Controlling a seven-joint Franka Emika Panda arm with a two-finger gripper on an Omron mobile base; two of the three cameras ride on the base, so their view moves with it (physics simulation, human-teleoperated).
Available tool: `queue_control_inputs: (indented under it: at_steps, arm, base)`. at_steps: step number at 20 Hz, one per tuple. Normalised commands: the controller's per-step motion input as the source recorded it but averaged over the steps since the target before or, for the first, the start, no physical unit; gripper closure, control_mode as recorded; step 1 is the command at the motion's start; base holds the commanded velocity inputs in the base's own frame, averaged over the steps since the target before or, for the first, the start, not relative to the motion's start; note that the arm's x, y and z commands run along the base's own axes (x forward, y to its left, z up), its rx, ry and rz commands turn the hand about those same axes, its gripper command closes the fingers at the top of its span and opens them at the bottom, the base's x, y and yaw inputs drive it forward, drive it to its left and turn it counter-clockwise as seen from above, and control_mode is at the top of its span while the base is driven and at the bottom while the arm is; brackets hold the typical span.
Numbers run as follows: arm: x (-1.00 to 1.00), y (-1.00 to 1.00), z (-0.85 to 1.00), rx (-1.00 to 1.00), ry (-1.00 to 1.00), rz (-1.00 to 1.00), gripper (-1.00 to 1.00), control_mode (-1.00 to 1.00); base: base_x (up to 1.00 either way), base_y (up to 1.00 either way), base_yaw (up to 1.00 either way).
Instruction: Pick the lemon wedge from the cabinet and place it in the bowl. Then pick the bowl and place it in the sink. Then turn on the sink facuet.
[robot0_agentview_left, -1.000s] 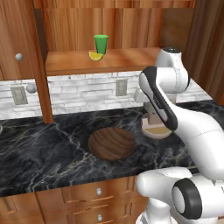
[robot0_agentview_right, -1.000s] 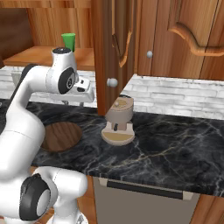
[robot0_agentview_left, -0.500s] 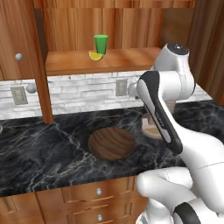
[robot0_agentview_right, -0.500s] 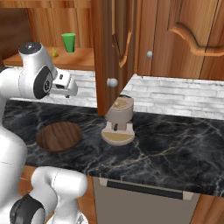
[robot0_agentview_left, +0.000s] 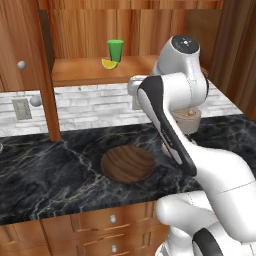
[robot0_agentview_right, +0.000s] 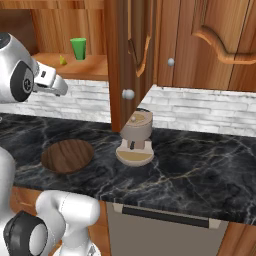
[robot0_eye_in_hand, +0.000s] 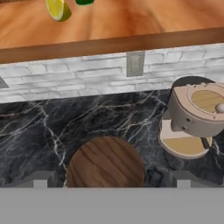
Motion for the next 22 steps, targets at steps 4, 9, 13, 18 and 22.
queue_control_inputs:
  at_steps: [4, 9, 13, 18, 22]
  arm:
    - [0.03, 0.03, 0.06, 0.00, 0.00, 0.00, -1.00, -1.00]
    - [0.31, 0.05, 0.12, 0.03, -0.10, 0.00, -1.00, -1.00]
    - [0.81, 0.40, 0.11, -0.01, -0.13, 0.02, -1.00, -1.00]
    - [0.63, 0.28, 0.01, -0.01, -0.05, 0.03, -1.00, -1.00]
    - [0.55, 0.00, 0.00, 0.00, 0.00, 0.02, -1.00, -1.00]
  base:
    - [0.00, 0.00, 0.00]
    - [0.00, 0.00, 0.00]
    - [0.00, 0.00, 0.00]
    - [0.00, 0.00, 0.00]
    - [0.00, 0.00, 0.00]
